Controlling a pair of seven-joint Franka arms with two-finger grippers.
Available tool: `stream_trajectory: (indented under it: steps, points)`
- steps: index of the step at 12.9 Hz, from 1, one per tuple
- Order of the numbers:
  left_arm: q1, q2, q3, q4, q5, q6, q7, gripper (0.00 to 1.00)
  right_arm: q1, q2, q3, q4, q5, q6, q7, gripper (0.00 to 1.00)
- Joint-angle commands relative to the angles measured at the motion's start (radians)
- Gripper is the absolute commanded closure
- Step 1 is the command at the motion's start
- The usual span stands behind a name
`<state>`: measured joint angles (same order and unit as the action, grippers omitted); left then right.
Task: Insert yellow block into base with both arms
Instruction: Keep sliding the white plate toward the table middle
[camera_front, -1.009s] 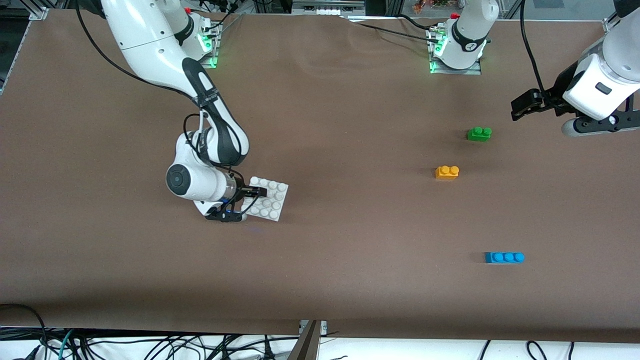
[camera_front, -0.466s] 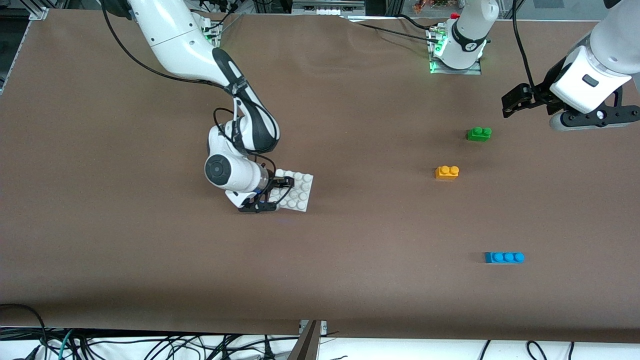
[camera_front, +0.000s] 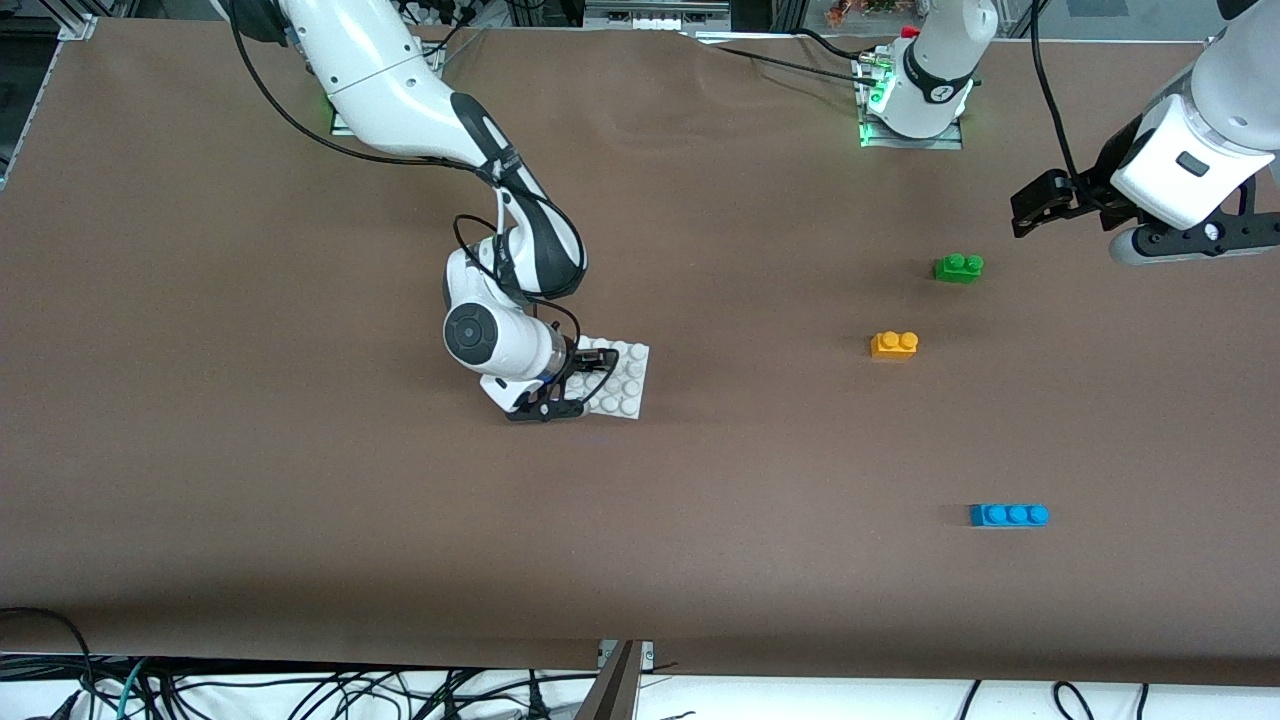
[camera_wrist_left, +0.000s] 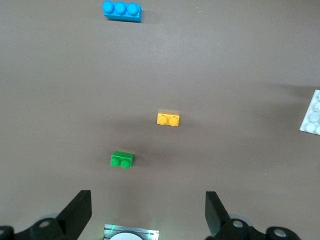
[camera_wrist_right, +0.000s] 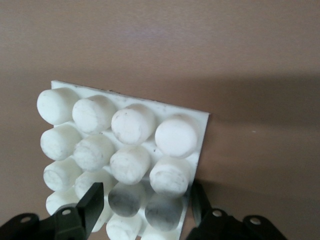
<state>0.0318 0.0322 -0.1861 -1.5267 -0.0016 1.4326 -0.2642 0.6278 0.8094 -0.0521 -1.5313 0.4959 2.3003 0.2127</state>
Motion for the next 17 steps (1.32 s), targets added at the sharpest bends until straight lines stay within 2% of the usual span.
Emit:
stream_trajectory:
  steps: [1,13,17]
  points:
    - [0.01,-0.009,-0.003,-0.006,-0.018,-0.009,0.013,0.0,0.035,0.048,-0.003,0.077,0.013,0.001,0.031,0.21]
    - [0.019,-0.011,0.004,-0.021,-0.015,0.002,0.01,0.0,0.16,0.096,-0.005,0.106,0.004,0.119,0.048,0.22]
    - [0.03,-0.014,0.004,-0.033,-0.015,0.029,0.011,0.0,0.164,0.091,-0.006,0.12,0.006,0.14,0.043,0.12]
